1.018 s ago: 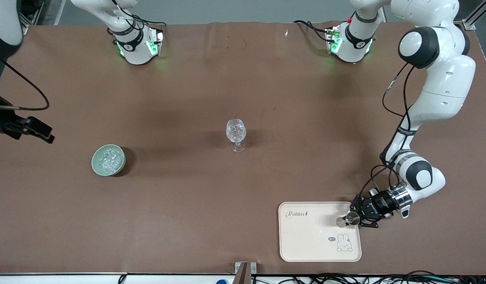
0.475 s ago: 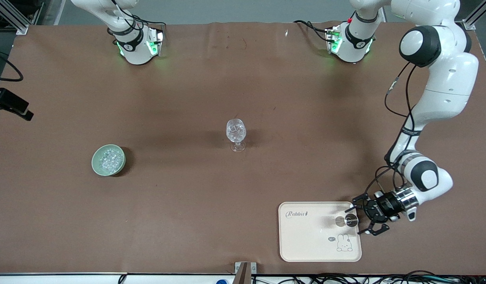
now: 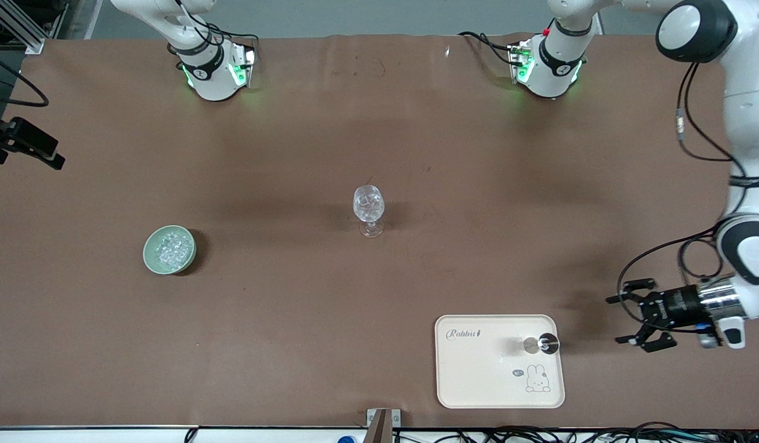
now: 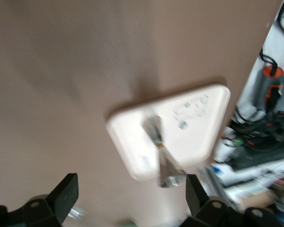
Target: Pour wine and add ice with both arms
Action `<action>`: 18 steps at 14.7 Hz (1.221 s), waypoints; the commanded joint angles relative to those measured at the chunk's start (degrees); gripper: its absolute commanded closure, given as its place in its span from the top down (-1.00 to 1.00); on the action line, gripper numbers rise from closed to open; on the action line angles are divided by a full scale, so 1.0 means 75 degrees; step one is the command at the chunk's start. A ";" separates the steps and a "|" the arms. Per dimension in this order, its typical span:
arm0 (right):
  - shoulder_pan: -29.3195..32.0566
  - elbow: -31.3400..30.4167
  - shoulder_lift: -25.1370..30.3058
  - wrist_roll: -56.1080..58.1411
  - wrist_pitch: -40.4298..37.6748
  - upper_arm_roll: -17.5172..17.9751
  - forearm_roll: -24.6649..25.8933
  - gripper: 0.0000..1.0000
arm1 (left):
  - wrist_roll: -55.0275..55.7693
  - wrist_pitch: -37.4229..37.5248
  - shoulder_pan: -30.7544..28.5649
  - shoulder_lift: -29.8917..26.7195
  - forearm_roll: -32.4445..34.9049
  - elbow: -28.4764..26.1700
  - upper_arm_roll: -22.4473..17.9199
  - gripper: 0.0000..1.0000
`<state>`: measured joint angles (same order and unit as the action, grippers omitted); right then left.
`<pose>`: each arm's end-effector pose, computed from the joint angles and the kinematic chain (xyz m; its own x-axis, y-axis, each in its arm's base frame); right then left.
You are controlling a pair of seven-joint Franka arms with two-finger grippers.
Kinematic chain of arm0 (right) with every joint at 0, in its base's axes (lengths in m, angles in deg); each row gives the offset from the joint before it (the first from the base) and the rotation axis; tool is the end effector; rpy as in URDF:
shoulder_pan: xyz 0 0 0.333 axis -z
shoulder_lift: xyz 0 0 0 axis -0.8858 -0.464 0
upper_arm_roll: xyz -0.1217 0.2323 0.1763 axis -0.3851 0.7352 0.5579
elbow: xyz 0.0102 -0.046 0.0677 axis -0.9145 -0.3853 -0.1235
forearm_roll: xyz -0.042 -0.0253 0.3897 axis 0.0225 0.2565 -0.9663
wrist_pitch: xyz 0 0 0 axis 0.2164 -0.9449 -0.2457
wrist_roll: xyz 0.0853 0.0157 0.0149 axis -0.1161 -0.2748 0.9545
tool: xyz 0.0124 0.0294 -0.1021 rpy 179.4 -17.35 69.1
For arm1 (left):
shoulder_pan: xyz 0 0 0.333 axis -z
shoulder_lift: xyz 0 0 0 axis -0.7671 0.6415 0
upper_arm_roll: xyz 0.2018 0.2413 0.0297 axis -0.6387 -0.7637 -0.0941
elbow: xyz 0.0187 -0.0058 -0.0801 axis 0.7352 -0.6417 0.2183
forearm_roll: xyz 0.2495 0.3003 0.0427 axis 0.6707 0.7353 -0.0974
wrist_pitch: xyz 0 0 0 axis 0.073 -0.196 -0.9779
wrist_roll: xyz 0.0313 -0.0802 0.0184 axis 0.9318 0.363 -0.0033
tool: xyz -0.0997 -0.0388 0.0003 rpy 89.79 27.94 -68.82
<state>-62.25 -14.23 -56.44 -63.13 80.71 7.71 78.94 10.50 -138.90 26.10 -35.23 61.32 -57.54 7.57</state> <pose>0.5495 -0.0097 0.6711 0.9920 -0.1172 0.0472 -0.1174 -0.9931 0.0001 0.7474 0.0956 0.2914 0.3391 0.7426 -0.5775 0.9368 -0.2105 0.2795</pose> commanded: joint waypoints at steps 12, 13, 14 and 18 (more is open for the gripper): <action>0.0033 -0.0768 0.0258 0.0535 0.0608 -0.0039 -0.0141 0.98 | -0.3766 0.3291 0.1324 -0.4318 0.4571 -0.0342 0.0384 1.00; 0.0045 -0.0884 0.0269 0.0593 0.0864 -0.0039 -0.0130 1.00 | -0.4083 0.3292 0.1522 -0.4658 0.4560 -0.0517 0.0256 1.00; 0.0068 -0.0920 0.0269 0.0837 0.0971 -0.0051 -0.0130 1.00 | -0.4423 0.3292 0.1721 -0.5021 0.4548 -0.0808 -0.0036 1.00; 0.0174 -0.0956 0.0269 0.1003 0.0926 -0.0051 -0.0130 1.00 | -0.5094 0.3315 0.2951 -0.6498 0.3532 -0.2051 -0.1711 1.00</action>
<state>-61.78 -19.57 -55.94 -56.85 87.06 7.12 78.67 -25.45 -113.29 44.88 -76.87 91.81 -65.26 0.28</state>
